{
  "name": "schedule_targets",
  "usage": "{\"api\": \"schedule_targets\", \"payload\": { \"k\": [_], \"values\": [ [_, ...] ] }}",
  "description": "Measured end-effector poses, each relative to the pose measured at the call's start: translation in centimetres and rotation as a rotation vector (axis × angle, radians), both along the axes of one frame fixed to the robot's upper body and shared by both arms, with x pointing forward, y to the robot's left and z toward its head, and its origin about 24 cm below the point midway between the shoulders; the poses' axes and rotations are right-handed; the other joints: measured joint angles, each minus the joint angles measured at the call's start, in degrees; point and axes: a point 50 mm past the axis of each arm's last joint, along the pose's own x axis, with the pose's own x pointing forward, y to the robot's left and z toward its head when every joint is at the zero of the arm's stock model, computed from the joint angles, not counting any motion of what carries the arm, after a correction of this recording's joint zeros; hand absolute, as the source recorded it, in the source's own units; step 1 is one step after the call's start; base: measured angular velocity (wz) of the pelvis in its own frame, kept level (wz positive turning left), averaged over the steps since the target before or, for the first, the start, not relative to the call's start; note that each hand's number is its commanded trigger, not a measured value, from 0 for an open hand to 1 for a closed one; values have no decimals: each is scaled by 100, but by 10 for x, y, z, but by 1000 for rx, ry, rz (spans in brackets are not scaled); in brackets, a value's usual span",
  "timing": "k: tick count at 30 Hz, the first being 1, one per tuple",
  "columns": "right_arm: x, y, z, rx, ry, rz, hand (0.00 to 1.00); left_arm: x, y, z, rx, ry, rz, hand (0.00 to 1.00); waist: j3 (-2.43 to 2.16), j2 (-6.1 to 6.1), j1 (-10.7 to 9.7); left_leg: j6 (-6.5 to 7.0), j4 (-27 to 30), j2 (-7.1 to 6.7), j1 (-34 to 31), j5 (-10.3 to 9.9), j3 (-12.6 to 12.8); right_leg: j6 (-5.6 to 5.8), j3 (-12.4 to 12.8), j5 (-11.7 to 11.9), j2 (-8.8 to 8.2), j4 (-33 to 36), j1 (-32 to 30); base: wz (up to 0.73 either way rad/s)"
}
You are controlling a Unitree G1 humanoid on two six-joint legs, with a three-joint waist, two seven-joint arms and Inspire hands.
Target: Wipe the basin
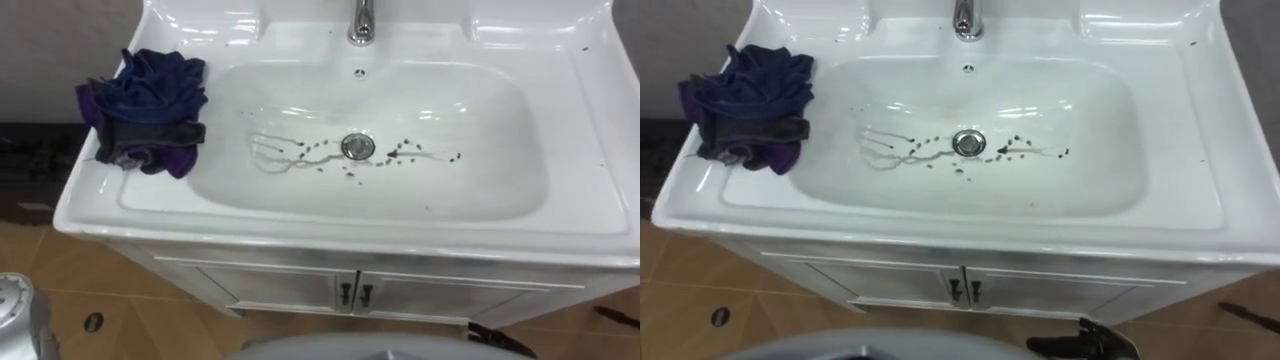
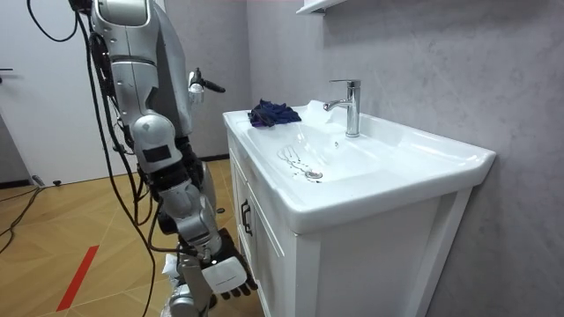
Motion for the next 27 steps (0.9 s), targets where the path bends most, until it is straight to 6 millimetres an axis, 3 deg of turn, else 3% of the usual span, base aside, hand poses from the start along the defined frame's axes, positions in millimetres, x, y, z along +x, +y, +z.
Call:
{"api": "schedule_targets", "payload": {
  "k": [6,12,21,27],
  "values": [
    [3,0,1,10,-16,5,0,14,-11,30,159,-48,-77,0,35,-41,-219,1,3,-2,-24,0,32,6,40,-4,2,3,-34,-3],
    [6,2,1,31,-46,2,0,35,-31,39,220,-50,-234,0,52,-72,-387,2,18,-4,4,1,28,9,83,-6,4,-8,-34,-2],
    [6,-1,1,25,-54,-50,0,59,-68,36,282,14,-476,0,60,-138,-781,2,10,-5,29,1,98,9,199,-6,11,-13,-25,-3],
    [7,0,1,38,-53,-50,0,72,-93,27,293,79,-643,0,63,-186,-889,2,3,-1,75,1,164,11,223,-5,10,1,-16,-5]
  ]
}}
